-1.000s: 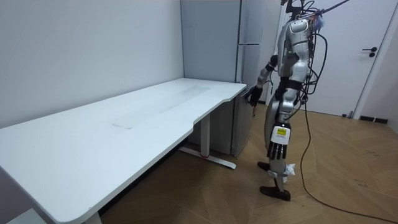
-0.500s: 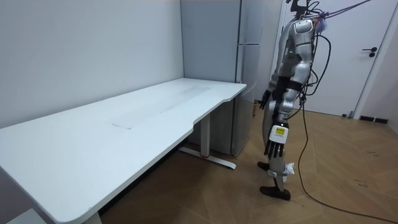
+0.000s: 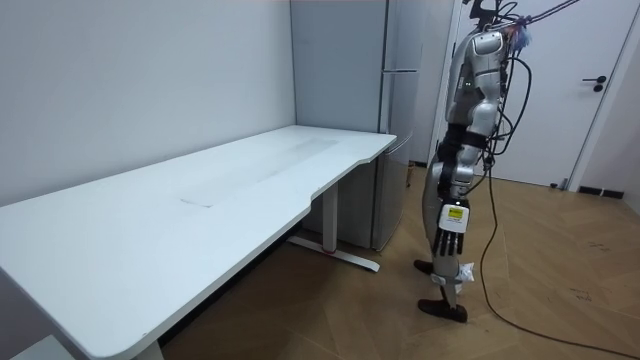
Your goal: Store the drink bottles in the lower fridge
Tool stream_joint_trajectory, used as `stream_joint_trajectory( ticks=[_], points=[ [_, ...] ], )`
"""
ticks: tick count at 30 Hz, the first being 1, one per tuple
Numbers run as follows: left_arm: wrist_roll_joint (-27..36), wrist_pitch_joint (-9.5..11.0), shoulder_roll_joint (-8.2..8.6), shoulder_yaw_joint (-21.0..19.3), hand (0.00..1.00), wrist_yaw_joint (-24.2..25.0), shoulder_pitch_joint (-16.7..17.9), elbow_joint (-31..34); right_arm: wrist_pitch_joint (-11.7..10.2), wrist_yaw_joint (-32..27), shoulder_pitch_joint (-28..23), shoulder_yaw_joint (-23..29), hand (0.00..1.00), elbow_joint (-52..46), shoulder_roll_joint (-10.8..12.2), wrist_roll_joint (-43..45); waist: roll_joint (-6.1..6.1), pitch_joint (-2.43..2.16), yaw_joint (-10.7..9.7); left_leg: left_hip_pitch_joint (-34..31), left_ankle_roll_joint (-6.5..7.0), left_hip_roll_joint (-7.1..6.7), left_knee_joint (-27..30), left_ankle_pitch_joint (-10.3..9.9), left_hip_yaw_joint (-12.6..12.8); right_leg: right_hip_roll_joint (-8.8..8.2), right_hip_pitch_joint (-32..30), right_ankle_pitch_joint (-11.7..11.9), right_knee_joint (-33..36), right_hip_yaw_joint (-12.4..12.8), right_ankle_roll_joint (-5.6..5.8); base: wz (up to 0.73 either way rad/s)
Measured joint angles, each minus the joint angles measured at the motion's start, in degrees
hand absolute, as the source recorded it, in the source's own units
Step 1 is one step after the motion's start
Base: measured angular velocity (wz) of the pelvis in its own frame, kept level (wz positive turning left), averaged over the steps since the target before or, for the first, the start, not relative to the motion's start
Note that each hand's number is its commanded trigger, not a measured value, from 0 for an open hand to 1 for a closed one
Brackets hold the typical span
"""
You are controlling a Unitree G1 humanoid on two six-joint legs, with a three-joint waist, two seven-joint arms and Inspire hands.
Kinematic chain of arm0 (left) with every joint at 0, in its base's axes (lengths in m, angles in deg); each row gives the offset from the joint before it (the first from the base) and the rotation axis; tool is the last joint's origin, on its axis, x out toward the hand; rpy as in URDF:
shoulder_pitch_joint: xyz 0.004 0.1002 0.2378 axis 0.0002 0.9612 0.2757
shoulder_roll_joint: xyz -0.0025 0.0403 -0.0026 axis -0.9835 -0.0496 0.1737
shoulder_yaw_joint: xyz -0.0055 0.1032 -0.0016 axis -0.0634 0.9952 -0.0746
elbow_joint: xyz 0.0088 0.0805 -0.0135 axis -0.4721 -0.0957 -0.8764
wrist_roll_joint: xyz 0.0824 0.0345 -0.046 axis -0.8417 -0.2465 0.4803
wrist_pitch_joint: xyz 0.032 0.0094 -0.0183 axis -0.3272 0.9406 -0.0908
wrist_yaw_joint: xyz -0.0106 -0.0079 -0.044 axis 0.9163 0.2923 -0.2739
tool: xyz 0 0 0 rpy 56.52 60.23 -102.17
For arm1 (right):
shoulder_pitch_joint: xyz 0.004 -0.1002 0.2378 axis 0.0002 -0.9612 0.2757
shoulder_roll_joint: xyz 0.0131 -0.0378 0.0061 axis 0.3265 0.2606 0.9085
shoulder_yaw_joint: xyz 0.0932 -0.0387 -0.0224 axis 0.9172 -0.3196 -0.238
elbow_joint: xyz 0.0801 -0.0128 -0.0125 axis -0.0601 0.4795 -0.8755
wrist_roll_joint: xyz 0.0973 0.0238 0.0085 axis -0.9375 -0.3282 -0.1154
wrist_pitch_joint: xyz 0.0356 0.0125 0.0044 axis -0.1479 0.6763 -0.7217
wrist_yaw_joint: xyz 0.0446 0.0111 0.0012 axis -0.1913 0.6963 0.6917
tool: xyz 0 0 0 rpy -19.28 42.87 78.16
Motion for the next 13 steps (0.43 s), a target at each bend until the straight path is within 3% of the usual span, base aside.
stream_joint_trajectory(
  ticks=[7, 13],
  points=[
    [0.0, 0.0, 0.53, 2.0, 0.0, -0.2, -1.0, -0.2, 3.1, 0.5, 0.9, -2.0, 0.0, 0.1, 1.2, 6.9, 1.05, 0.31, -1.5, 0.0, 0.02, -0.05, 0.1, 0.0, 0.0, -0.07, -0.1, -0.1, 0.1, 0.1, 0.11, 0.0],
    [-0.1, -0.8, 0.75, 2.0, 0.0, -1.0, -0.7, -0.2, 5.1, 1.5, 0.7, -2.0, 0.0, 0.1, 1.7, 8.4, 0.55, 0.28, -1.6, 0.1, 0.03, -0.26, 0.3, 0.0, 0.7, -0.33, -0.9, -0.6, 1.0, 1.1, 0.24, -0.08]
  ],
)
